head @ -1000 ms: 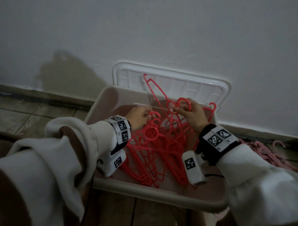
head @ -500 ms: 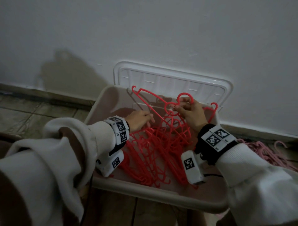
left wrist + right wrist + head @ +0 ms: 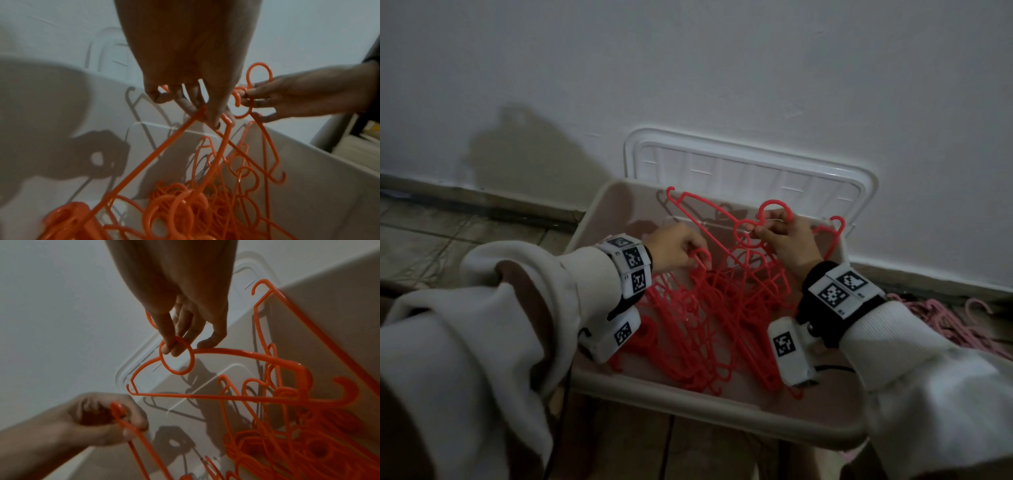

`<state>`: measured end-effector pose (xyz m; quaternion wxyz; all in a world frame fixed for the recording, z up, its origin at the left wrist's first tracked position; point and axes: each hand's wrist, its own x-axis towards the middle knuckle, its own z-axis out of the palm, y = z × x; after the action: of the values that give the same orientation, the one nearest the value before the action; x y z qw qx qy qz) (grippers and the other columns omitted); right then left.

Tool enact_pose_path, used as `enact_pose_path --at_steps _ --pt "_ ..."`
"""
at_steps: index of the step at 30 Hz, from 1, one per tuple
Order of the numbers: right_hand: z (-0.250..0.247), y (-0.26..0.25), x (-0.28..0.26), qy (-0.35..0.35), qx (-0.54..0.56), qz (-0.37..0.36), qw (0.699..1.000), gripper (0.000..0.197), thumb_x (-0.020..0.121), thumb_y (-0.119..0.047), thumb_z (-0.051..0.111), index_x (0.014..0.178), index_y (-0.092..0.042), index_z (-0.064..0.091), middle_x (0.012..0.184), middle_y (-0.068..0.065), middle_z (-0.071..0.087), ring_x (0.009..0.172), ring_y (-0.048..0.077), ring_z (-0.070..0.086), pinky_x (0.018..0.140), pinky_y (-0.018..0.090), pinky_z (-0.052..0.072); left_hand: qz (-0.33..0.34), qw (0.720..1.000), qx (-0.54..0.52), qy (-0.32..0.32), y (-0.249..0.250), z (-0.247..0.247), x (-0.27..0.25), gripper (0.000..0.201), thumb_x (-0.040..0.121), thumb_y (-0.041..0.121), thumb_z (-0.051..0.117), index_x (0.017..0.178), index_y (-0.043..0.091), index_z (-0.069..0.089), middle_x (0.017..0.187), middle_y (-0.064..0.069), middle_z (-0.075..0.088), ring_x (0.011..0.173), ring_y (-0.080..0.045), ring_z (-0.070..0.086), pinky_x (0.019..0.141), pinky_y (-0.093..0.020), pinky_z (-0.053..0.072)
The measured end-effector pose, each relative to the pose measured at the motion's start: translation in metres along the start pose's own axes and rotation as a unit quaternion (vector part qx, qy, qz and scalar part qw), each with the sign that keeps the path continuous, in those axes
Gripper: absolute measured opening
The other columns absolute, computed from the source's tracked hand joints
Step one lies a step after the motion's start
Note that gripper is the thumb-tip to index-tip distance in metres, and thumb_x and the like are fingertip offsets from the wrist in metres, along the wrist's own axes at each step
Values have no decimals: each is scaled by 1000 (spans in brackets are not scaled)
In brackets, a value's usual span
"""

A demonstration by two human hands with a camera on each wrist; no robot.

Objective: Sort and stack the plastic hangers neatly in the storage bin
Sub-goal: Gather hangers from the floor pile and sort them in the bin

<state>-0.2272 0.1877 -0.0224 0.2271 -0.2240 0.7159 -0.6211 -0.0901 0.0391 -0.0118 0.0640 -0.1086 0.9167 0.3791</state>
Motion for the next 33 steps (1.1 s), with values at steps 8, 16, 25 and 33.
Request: enact_pose_path --at_steps 8,16,25,33 --pt "2 -3 -4 -20 -3 23 1000 33 86 14 49 73 -16 42 47 -3 51 42 -3 57 44 8 42 2 988 -109 111 2 -25 2 19 70 5 78 88 2 74 70 -1 68 55 9 58 58 -3 40" --pt "1 13 -2 -65 -148 60 985 31 84 12 51 74 -17 55 66 4 55 41 -1 51 56 26 40 5 994 83 74 -5 -34 -6 22 92 12 54 108 7 68 102 -10 66 90 -15 58 75 -17 36" --pt "20 9 -9 -112 -326 10 939 21 81 6 57 99 3 67 84 4 58 71 6 56 57 4 37 -71 972 222 -4 2 -35 -13 31 90 8 47 118 14 58 111 -8 64 104 -25 60 86 -29 44" --pt "50 17 -4 -153 -434 7 888 31 80 -17 68 110 -13 64 100 9 69 98 23 63 74 21 40 -75 975 196 71 -4 -49 -30 26 89 15 50 104 19 70 99 -6 71 86 -20 62 79 -23 43"
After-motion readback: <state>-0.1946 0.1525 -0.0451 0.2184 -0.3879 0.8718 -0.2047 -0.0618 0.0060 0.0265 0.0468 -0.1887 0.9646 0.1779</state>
